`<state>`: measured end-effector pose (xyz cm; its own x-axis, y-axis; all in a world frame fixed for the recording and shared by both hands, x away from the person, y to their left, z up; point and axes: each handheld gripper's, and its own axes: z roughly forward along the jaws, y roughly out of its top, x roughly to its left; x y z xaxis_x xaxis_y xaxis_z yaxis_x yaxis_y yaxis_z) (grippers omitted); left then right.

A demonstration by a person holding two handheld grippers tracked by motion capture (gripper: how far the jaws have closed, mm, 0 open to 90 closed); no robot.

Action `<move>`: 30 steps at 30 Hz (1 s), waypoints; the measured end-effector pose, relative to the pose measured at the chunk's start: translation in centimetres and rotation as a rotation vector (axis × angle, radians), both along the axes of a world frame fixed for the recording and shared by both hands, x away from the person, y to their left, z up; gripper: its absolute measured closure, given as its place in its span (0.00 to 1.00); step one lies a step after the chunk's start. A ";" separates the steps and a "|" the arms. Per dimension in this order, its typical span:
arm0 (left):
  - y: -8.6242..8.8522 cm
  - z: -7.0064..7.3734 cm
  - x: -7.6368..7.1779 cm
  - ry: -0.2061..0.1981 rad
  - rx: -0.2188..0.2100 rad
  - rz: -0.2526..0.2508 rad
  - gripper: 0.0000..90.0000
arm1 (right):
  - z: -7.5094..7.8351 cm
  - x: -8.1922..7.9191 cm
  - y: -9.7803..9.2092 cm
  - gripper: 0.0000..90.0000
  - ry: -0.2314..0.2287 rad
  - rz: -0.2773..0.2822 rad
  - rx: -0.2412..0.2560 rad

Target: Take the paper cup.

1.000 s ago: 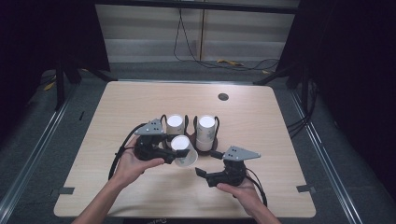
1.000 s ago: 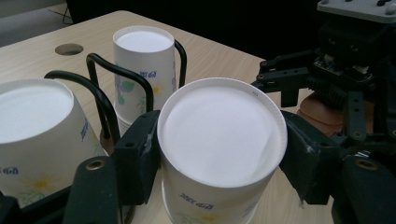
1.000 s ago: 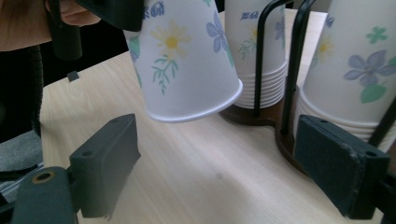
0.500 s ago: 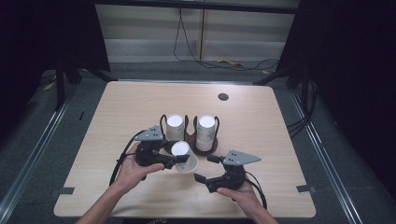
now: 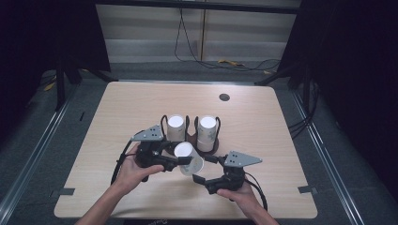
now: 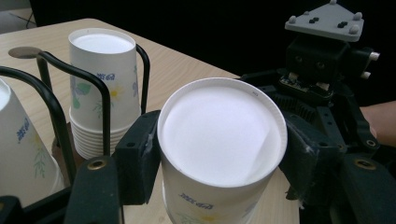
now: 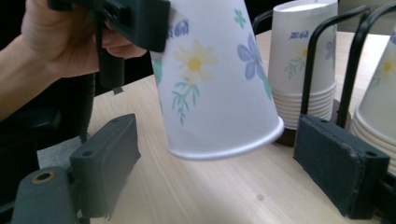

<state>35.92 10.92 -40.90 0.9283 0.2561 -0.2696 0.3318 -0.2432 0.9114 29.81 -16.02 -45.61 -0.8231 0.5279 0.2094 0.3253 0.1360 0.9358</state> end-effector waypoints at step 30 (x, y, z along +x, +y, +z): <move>-1.0 1.2 -0.9 0.021 -0.046 -0.051 0.40 | -0.1 -0.1 0.5 0.19 -0.063 0.029 0.099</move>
